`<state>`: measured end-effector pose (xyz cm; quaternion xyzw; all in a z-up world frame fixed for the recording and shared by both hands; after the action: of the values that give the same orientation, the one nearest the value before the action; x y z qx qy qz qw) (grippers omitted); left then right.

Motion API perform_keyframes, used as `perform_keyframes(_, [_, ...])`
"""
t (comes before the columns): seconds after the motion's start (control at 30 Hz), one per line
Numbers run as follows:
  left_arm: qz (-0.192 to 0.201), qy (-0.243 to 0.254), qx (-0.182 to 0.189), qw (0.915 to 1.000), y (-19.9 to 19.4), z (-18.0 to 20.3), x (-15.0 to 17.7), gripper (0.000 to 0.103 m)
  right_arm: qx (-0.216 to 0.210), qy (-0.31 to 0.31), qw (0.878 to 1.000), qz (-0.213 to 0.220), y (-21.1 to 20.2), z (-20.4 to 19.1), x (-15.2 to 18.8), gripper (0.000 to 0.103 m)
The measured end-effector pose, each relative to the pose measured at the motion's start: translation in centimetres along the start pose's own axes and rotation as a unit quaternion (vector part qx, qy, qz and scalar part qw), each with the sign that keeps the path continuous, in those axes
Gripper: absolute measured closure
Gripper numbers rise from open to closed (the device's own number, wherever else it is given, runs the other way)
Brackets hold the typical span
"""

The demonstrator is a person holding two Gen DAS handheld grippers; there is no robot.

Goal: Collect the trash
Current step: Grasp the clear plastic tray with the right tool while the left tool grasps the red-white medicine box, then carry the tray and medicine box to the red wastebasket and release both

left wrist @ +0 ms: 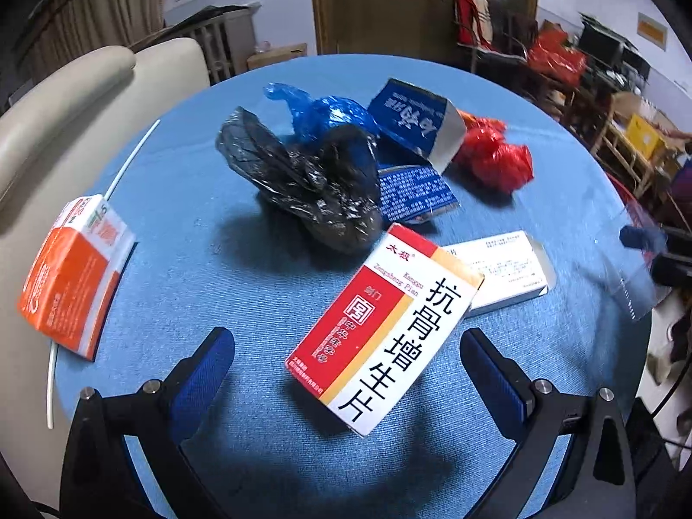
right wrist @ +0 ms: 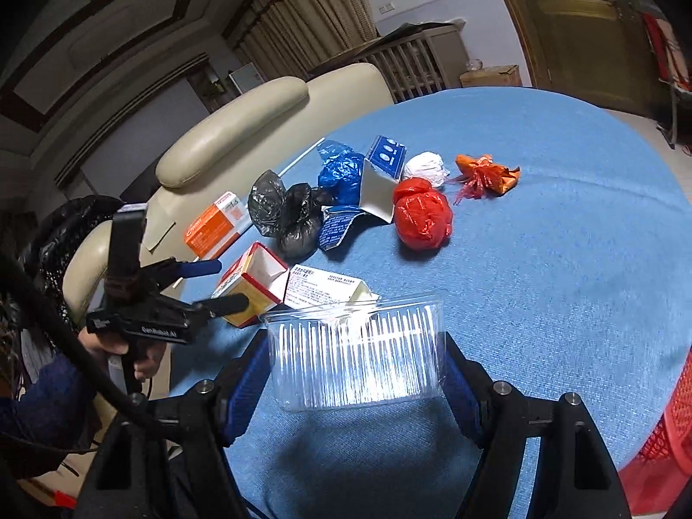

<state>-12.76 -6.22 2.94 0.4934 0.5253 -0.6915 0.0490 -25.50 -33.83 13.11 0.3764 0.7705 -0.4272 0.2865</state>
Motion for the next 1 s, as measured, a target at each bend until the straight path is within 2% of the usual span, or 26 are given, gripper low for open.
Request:
perform_keyframes(0.1, [0.000,0.002,0.012,0.9999,0.1,0.2,0.1,0.001,-0.003,0.002,1.000,0.001,0.0,-0.1,0.0,0.026])
perform_keyframes(0.2, [-0.010,0.005,0.017,0.9998,0.3,0.2,0.3,0.039,-0.006,0.002,1.000,0.000,0.1,-0.3,0.1,0.026])
perform_keyframes(0.33, [-0.009,-0.019,0.012,0.9997,-0.5,0.2,0.7,0.049,-0.007,0.006,1.000,0.002,0.2,-0.4,0.2,0.026])
perform_keyframes(0.53, [0.007,-0.057,-0.018,0.9982,-2.5,0.0,0.7,0.051,-0.011,0.016,1.000,0.008,0.3,-0.5,0.2,0.026])
perform_keyframes(0.7, [0.001,-0.065,-0.058,0.9962,-2.7,-0.2,0.9,0.052,-0.011,0.025,1.000,0.011,0.2,-0.5,0.3,0.026])
perform_keyframes(1.0, [0.003,-0.079,-0.103,0.9915,-3.1,0.5,0.7,0.052,-0.001,0.036,0.999,0.022,-0.7,0.0,0.3,0.026])
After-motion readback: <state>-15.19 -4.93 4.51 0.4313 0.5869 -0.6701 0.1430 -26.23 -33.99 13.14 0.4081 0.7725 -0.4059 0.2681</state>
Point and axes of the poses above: each gripper's, at about its wrist camera, not at the fingertips, and y roughly the way its jaws point, z to its right, x to its underside, the point moved 2 cm from there along y, roughly the way its jaws point, and after that the axes turned 13 degrees about z, right-handed, at the moved point
